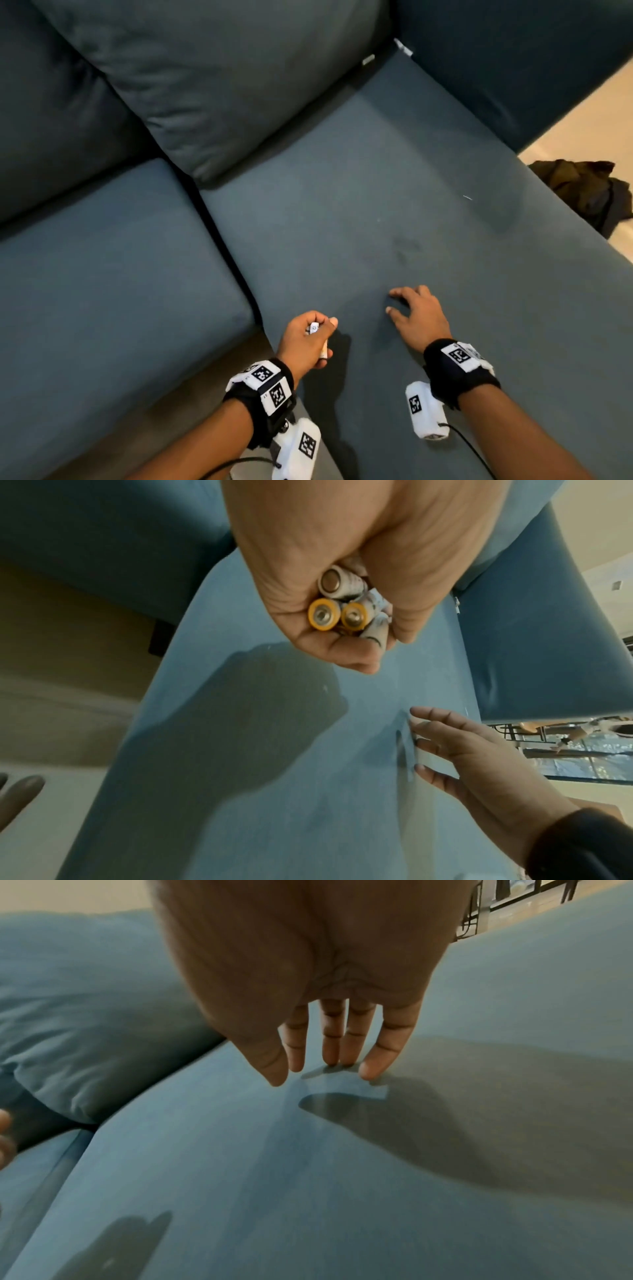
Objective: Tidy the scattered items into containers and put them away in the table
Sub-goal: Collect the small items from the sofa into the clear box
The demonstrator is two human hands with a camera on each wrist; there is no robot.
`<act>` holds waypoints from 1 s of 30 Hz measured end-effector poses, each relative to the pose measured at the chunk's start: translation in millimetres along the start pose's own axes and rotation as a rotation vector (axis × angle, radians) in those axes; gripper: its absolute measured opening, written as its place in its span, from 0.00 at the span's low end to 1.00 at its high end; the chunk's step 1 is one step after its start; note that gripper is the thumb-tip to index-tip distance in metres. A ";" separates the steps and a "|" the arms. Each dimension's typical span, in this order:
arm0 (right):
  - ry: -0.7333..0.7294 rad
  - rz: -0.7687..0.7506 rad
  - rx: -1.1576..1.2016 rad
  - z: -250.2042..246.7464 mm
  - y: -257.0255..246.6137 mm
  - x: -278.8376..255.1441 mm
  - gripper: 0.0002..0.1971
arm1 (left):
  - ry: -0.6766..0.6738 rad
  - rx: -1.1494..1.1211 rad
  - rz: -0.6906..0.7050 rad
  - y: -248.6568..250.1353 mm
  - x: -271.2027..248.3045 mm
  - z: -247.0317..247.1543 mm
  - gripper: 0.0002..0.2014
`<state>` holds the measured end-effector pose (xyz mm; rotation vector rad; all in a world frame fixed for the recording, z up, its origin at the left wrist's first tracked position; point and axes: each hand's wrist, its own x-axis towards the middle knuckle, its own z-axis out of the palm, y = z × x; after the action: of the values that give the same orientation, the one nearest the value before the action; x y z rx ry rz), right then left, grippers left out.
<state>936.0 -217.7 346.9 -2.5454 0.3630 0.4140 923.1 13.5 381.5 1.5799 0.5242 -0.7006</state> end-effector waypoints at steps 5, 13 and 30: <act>0.039 -0.021 0.008 -23.3 -32.8 89.9 0.19 | -0.014 0.106 0.069 63.5 67.2 -26.7 0.13; 0.071 -0.019 0.020 -47.2 -65.6 218.3 0.23 | 0.109 0.625 0.239 168.3 195.8 -30.3 0.22; 0.173 -0.109 0.125 -88.9 -115.3 417.0 0.26 | 0.092 1.257 0.659 316.4 393.9 20.0 0.18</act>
<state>1376.2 -242.7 321.8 -2.4706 0.3016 0.1264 1418.7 -72.5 329.8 2.7479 -0.5281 -0.4182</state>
